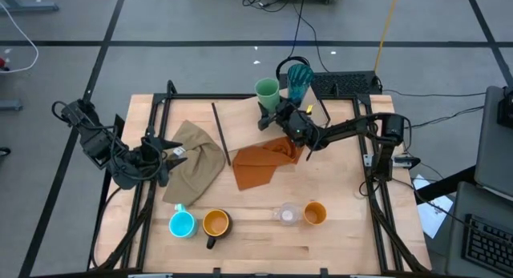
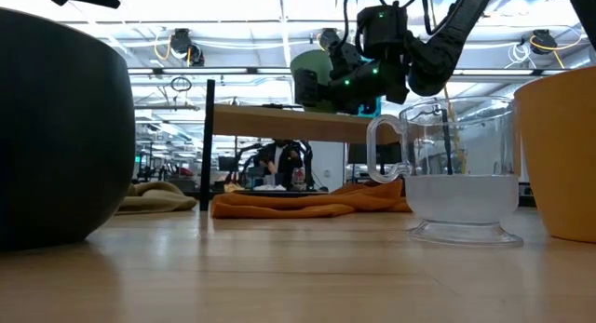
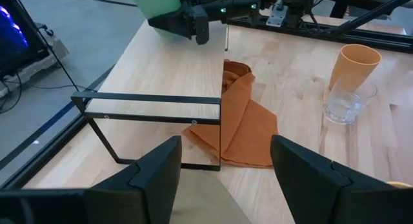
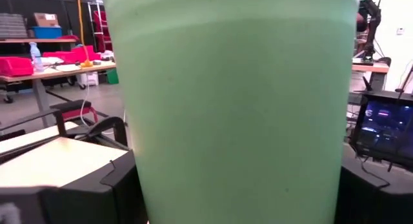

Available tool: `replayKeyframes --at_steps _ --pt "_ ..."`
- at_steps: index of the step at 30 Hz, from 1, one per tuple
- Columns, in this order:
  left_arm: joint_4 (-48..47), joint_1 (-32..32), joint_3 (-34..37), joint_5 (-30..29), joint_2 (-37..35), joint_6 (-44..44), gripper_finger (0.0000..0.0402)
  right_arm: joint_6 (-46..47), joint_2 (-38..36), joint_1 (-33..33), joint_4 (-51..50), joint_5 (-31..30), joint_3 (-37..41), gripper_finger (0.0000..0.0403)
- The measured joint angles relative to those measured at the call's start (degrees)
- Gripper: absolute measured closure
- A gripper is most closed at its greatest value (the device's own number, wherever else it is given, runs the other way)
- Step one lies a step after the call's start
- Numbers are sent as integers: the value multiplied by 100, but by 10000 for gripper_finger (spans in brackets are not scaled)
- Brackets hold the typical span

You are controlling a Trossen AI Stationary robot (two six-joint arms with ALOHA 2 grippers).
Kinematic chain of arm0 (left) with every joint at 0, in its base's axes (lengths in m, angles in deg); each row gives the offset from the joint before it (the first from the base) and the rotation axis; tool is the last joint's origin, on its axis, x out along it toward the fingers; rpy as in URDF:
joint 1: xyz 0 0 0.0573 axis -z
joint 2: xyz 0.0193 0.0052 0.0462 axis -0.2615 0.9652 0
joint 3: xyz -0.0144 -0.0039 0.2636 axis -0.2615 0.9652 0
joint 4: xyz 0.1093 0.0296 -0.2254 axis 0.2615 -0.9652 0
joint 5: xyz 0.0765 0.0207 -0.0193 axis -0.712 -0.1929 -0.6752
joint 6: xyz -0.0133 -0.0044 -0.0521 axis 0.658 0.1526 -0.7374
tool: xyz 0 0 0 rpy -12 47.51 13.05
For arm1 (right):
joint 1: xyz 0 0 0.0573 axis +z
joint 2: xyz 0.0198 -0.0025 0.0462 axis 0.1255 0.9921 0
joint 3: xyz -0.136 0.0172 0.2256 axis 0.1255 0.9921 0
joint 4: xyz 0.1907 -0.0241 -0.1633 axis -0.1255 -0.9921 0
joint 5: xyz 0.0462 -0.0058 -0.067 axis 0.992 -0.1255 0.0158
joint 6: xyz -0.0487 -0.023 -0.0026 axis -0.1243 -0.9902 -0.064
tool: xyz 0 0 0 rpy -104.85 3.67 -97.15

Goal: Stack small to large cups/mugs on shelf
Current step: Put the green cup on the shelf

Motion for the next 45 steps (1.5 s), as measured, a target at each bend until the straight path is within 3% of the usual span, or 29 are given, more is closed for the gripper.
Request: replayKeyframes --at_steps 32,45 --pt "168 -1 0 54 1 58 163 165 2 -55 17 26 177 85" --pt "173 0 0 105 2 57 163 129 2 -24 53 24 177 62"
